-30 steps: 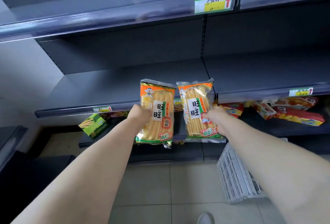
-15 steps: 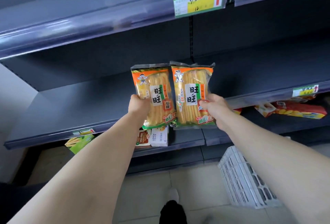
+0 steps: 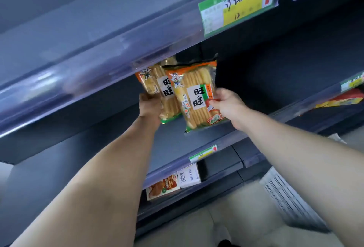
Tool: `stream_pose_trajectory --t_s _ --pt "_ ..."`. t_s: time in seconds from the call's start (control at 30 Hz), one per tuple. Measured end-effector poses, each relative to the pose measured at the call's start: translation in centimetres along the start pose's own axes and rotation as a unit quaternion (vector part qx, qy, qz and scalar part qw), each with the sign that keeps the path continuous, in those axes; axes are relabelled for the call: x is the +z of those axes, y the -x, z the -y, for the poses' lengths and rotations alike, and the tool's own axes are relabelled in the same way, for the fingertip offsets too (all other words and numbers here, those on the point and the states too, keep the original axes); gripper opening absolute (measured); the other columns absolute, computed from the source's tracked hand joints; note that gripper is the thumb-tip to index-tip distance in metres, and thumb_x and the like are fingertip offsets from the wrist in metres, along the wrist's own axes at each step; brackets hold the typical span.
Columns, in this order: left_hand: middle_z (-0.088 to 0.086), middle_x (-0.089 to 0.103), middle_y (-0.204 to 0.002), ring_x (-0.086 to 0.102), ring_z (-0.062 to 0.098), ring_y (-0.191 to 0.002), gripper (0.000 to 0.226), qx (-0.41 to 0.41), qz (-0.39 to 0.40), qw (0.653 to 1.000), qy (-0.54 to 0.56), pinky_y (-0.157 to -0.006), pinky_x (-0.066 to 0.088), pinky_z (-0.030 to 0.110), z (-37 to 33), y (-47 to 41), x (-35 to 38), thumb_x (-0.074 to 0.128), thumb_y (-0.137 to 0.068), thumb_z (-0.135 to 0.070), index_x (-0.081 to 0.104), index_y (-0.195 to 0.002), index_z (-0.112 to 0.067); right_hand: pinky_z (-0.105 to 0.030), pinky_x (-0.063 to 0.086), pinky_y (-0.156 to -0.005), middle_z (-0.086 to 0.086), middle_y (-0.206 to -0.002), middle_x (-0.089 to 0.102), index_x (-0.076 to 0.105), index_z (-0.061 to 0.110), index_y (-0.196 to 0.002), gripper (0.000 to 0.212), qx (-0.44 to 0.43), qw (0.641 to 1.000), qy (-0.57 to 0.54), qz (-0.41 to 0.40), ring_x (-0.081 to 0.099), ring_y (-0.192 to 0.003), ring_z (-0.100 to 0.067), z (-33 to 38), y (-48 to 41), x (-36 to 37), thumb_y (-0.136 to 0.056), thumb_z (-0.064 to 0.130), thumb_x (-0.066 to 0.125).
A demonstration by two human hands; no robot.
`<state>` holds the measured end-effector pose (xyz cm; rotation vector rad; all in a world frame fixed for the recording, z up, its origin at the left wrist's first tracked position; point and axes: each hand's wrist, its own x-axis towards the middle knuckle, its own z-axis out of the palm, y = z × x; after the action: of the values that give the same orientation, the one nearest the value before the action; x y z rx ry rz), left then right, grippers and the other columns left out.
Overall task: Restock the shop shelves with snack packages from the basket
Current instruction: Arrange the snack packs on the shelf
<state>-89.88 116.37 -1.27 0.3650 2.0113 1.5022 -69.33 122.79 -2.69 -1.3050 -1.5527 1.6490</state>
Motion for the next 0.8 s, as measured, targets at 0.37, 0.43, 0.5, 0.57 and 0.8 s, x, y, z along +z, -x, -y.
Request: stream_pose_trajectory --t_s 0.37,0.43,0.5,0.57,0.8 --pt "0.008 0.072 -0.097 0.069 0.03 -0.09 0.039 -0.022 0.066 0.991 0.114 -0.082 0.053 0.05 1.1 -4.6 -0.7 0.035 -0.091 0.012 0.061 -0.101 -0.016 -0.035 0.054 -0.089 0.002 -0.114 0.068 0.063 0.027 -0.116 0.027 -0.006 0.999 0.042 0.006 0.065 -0.102 -0.018 0.1 -5.0 6.3 -0.095 0.01 0.06" --pt "0.013 0.072 -0.097 0.068 0.031 -0.086 0.039 -0.027 0.072 0.986 0.145 -0.078 0.056 0.043 1.0 -5.4 -0.8 0.034 -0.095 0.008 0.061 -0.107 -0.017 -0.032 0.054 -0.089 0.001 -0.122 0.066 0.058 0.027 -0.128 0.036 -0.02 0.999 0.039 -0.01 0.064 -0.105 -0.017 0.6 -5.7 7.3 -0.096 0.011 0.058" --pt "0.024 0.063 -0.122 0.065 0.038 -0.11 0.036 -0.034 0.069 0.983 0.168 -0.091 0.051 0.042 1.0 -5.4 -1.1 0.039 -0.102 -0.006 0.052 -0.135 -0.012 -0.032 0.05 -0.093 0.001 -0.131 0.06 0.044 0.027 -0.144 0.051 -0.02 0.999 0.043 -0.021 0.059 -0.114 -0.019 0.9 -5.8 8.0 -0.096 0.011 0.057" --pt "0.015 0.062 -0.131 0.062 0.031 -0.118 0.047 -0.048 0.049 0.979 0.191 -0.097 0.048 0.04 1.4 -5.5 -1.5 0.043 -0.103 -0.019 0.036 -0.149 -0.015 -0.033 0.046 -0.099 -0.001 -0.139 0.054 0.034 0.025 -0.15 0.06 -0.017 0.998 0.053 -0.025 0.055 -0.122 -0.021 1.0 -5.6 8.5 -0.096 0.013 0.058" --pt "0.002 0.038 -0.155 0.036 0.025 -0.142 0.047 -0.045 0.005 0.994 0.096 -0.118 0.027 0.047 2.0 -2.8 -2.0 0.04 -0.105 -0.028 0.035 -0.151 -0.022 -0.038 0.045 -0.104 -0.004 -0.148 0.04 0.036 0.024 -0.149 0.066 -0.049 0.987 0.136 -0.064 0.048 -0.129 -0.025 1.1 -4.1 8.7 -0.09 0.017 0.065"
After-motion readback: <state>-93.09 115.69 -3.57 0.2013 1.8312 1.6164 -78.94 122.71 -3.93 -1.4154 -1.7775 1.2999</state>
